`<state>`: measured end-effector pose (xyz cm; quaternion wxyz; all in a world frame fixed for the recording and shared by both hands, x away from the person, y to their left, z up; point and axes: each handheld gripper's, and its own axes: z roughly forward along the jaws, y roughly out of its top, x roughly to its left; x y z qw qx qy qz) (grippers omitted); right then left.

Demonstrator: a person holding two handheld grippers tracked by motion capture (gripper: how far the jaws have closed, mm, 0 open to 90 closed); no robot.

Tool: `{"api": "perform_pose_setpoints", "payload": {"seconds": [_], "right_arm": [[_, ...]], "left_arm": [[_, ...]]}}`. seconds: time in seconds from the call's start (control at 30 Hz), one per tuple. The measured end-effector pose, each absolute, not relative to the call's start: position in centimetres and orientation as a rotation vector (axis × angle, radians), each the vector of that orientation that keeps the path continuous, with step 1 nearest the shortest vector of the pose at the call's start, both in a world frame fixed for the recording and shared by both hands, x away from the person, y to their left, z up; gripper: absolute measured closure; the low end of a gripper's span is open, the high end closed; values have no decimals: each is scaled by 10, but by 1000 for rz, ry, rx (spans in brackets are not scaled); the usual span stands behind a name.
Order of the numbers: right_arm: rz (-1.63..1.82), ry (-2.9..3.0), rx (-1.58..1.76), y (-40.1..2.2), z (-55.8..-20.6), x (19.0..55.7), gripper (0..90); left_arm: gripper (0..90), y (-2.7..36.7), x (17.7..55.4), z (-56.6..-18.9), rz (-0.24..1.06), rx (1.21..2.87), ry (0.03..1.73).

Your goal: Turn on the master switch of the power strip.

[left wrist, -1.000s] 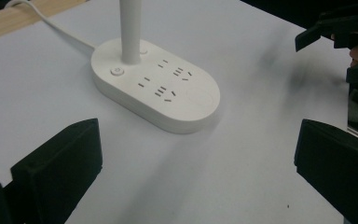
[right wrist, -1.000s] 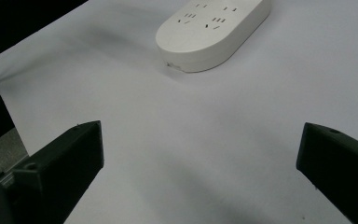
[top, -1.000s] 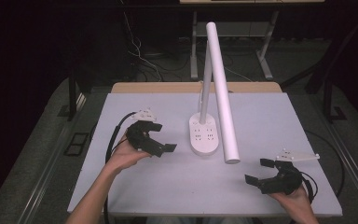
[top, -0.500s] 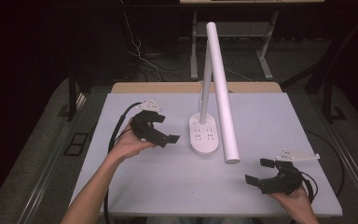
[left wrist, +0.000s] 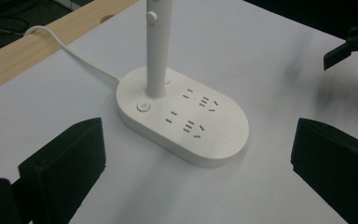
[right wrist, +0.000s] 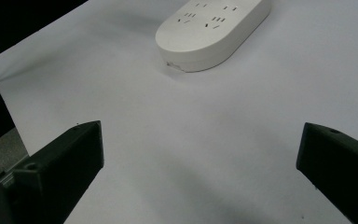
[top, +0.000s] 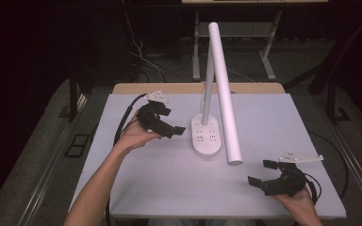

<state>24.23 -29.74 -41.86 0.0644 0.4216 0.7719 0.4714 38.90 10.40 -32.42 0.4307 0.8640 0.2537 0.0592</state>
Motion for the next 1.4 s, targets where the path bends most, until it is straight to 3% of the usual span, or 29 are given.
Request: {"api": "perform_pose_setpoints", "payload": {"seconds": [0.37, 1.4], "right_arm": [[1422, 2341, 1276, -296, -419, 242, 1], [1415, 2350, 1271, -296, -420, 243, 2]], "left_arm": [[73, 91, 403, -321, 161, 2169, 638], [767, 64, 437, -343, 165, 2147, 706]]}}
